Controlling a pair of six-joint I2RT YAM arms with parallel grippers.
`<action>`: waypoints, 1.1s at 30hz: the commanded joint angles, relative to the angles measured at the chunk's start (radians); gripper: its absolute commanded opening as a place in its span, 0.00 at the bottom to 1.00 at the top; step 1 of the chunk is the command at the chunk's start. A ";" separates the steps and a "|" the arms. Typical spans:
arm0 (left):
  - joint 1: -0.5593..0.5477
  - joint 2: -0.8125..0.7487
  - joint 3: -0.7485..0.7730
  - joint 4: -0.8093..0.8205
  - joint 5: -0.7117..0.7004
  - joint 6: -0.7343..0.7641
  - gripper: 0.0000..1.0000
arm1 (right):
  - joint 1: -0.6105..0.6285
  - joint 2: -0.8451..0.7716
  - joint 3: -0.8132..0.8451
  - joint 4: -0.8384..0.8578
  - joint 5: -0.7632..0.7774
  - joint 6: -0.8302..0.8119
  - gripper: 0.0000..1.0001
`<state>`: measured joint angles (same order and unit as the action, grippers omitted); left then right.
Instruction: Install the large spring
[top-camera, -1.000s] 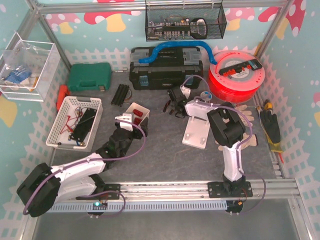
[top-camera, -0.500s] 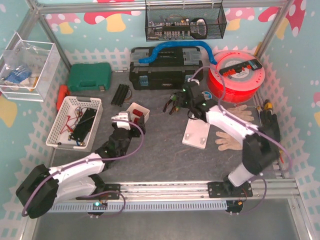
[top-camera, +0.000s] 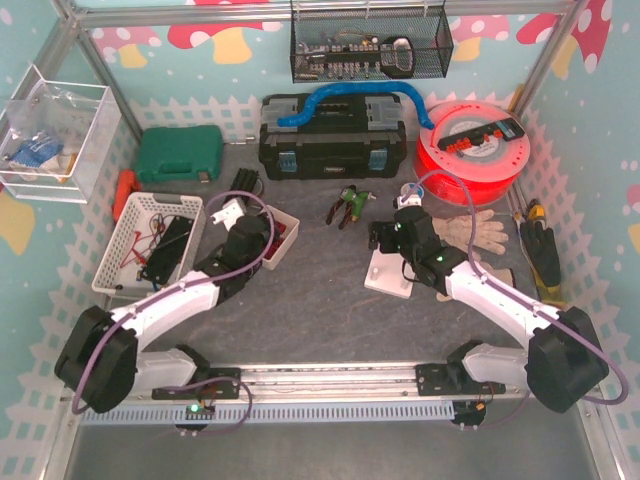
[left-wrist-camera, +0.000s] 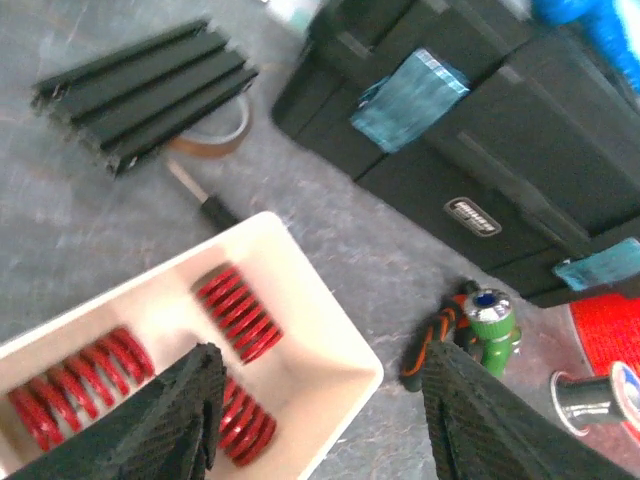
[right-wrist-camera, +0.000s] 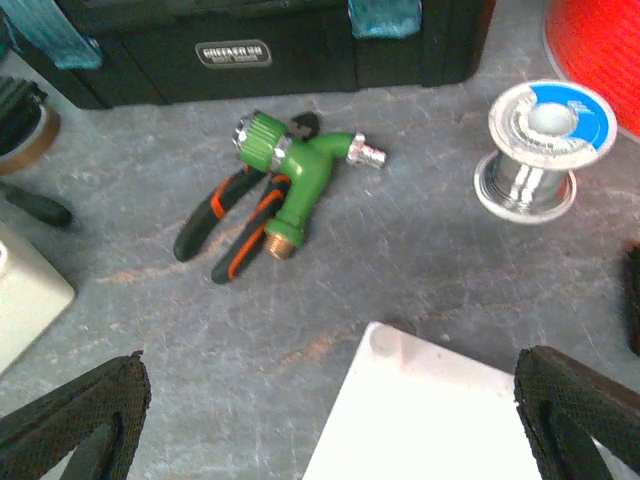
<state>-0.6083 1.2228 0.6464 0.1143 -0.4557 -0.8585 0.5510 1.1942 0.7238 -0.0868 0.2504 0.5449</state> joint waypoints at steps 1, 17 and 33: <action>0.045 0.054 0.047 -0.114 0.097 -0.227 0.49 | 0.007 -0.003 -0.021 0.112 -0.013 -0.011 0.98; 0.174 0.310 0.290 -0.311 0.279 -0.409 0.39 | 0.008 0.027 -0.048 0.116 0.089 0.018 0.97; 0.173 0.470 0.414 -0.428 0.308 -0.512 0.35 | 0.009 0.020 -0.051 0.117 0.097 0.007 0.97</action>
<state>-0.4370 1.6650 1.0218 -0.2749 -0.1581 -1.3155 0.5518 1.2221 0.6865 0.0097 0.3264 0.5537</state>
